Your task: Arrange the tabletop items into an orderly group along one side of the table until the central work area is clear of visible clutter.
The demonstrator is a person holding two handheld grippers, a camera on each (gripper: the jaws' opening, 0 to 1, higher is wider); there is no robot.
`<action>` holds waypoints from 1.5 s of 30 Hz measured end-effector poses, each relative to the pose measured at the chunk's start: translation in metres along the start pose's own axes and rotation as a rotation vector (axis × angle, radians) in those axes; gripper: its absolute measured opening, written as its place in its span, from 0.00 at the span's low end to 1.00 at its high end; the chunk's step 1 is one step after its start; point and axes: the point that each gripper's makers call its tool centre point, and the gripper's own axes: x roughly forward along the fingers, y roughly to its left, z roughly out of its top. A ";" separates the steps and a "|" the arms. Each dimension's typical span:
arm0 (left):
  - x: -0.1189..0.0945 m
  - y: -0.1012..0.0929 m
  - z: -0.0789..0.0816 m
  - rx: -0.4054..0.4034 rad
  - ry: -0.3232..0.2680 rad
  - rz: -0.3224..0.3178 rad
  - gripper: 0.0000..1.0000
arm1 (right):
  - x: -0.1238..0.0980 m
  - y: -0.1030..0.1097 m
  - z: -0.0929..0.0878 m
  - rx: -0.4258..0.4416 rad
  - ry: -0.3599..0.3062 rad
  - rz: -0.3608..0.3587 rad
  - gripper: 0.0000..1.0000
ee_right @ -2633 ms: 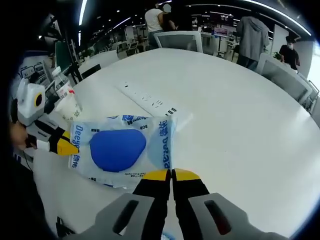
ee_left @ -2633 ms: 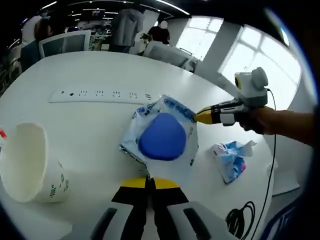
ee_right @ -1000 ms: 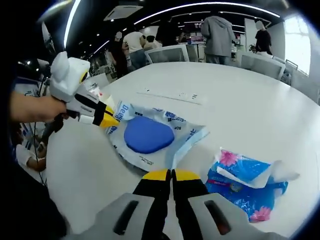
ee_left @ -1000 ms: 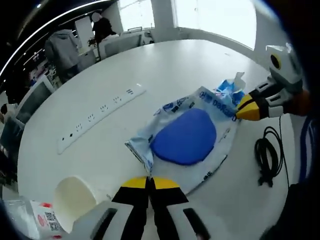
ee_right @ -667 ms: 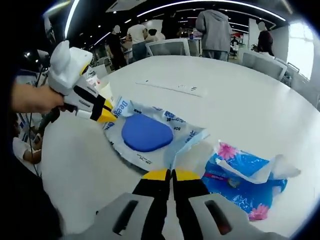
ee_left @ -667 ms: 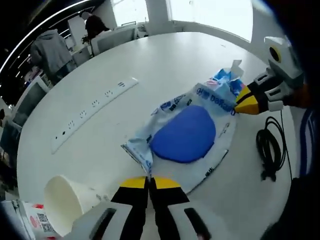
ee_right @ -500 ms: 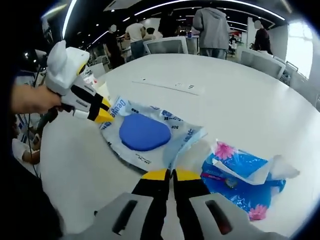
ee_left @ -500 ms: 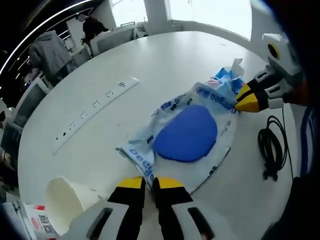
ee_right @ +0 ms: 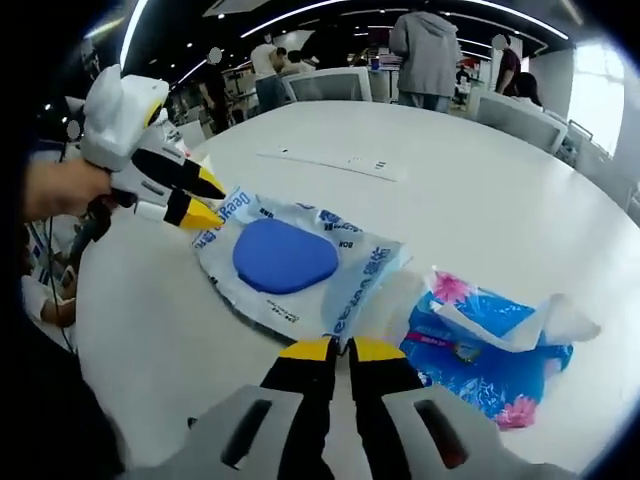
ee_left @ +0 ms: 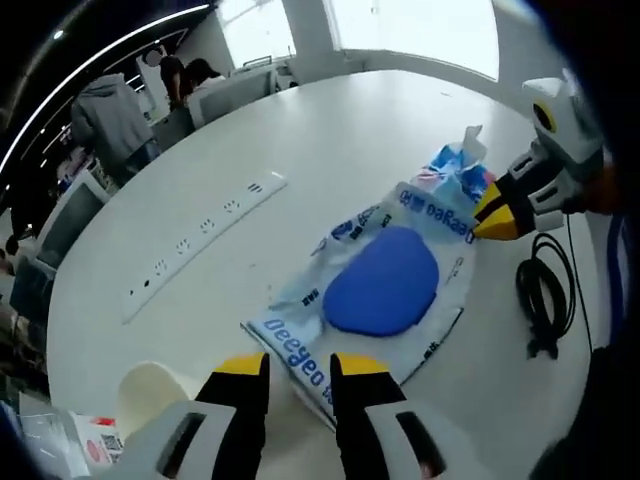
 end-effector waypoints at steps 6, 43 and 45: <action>-0.010 -0.003 0.009 -0.042 -0.078 -0.012 0.27 | -0.008 -0.004 0.004 -0.011 -0.028 -0.019 0.08; -0.146 0.002 -0.069 -0.378 -0.368 -0.081 0.80 | -0.117 0.004 -0.002 0.157 -0.235 -0.127 0.72; -0.153 0.004 -0.074 -0.391 -0.375 -0.084 0.82 | -0.118 0.006 -0.004 0.168 -0.238 -0.123 0.76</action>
